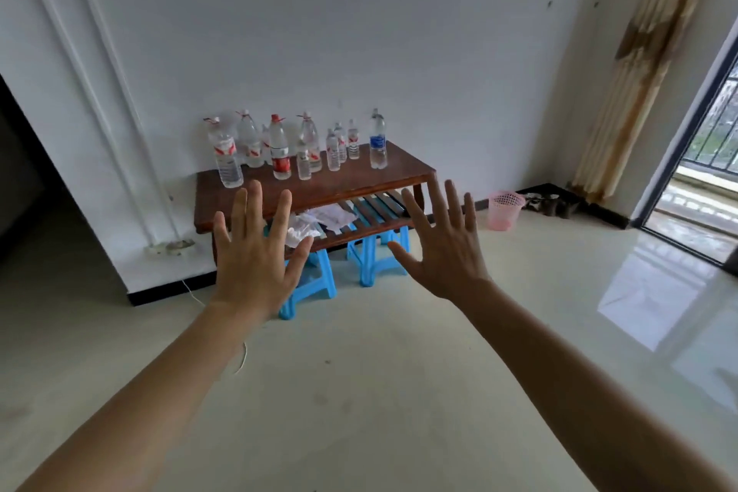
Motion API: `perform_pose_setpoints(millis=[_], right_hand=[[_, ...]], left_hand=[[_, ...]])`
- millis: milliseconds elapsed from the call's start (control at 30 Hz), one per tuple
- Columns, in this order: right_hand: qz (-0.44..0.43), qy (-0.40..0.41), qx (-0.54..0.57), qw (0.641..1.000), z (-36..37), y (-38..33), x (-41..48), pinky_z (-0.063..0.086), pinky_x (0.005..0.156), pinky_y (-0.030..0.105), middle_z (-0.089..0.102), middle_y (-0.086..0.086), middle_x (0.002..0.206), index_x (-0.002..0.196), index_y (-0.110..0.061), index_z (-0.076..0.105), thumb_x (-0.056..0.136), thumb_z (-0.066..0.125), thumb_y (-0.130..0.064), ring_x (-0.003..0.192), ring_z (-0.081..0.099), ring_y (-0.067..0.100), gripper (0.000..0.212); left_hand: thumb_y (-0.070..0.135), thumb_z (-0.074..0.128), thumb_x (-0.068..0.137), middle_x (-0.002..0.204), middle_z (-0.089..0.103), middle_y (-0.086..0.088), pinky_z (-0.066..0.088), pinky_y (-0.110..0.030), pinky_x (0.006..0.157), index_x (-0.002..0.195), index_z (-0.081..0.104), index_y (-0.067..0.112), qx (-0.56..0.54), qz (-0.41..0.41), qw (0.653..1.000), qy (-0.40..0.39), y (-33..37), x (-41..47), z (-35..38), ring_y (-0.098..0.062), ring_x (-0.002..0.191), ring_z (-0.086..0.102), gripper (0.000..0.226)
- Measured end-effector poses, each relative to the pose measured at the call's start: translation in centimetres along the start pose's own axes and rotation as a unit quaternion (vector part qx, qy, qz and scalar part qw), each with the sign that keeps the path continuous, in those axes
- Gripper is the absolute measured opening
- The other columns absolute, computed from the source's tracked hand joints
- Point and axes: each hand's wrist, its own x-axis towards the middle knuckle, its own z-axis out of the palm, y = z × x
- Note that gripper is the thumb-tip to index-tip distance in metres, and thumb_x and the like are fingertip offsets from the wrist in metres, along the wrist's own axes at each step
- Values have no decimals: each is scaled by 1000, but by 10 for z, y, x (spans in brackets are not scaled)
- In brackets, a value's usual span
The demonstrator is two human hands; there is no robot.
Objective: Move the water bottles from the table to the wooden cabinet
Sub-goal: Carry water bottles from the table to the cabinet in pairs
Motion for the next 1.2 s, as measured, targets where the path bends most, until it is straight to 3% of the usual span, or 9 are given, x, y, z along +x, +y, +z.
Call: perform_pose_setpoints(millis=[400, 533, 633, 800, 1033, 1200], right_hand=[[51, -39, 34, 997, 164, 79, 236, 11, 123, 62, -1, 15, 170, 162, -29, 13, 89, 2, -84, 155, 5, 41, 92], [46, -44, 53, 997, 247, 121, 306, 11, 124, 61, 2, 16, 170, 162, -29, 14, 90, 7, -83, 155, 7, 41, 90], [57, -75, 60, 994, 313, 160, 377, 8, 123, 60, 2, 16, 170, 161, -32, 5, 89, 13, -82, 155, 8, 42, 88], [25, -76, 59, 995, 386, 210, 502, 9, 123, 61, -1, 15, 170, 162, -32, 0, 90, 43, -77, 155, 6, 42, 96], [-2, -127, 98, 987, 495, 207, 624, 3, 122, 59, -15, 13, 169, 160, -34, -10, 92, 38, -77, 156, -4, 39, 94], [-28, -160, 121, 979, 589, 187, 684, 5, 123, 57, -12, 15, 169, 161, -35, -9, 92, 41, -75, 156, -3, 40, 94]], left_hand=[[67, 18, 96, 166, 3, -20, 20, -63, 117, 160, 6, 23, 24, -10, 997, -78, -43, 250, 178, -39, 153, 11, 79], [69, 13, 95, 167, -1, -20, 19, -61, 118, 160, -2, 25, 42, -39, 993, -102, -43, 324, 259, -38, 153, 6, 81], [70, 14, 94, 166, -7, -19, 19, -61, 119, 160, -9, 25, 46, -77, 987, -136, -36, 395, 328, -37, 154, 3, 83], [71, 19, 94, 167, -7, -18, 21, -60, 119, 159, -11, 27, 39, -109, 983, -146, -34, 509, 397, -37, 154, 3, 84], [72, 28, 93, 167, -7, -17, 25, -61, 117, 157, -15, 34, 5, -159, 975, -152, -78, 579, 494, -39, 153, 8, 86], [71, 39, 93, 167, -12, -15, 29, -60, 115, 157, -15, 38, -52, -219, 956, -186, -135, 619, 588, -39, 153, 7, 90]])
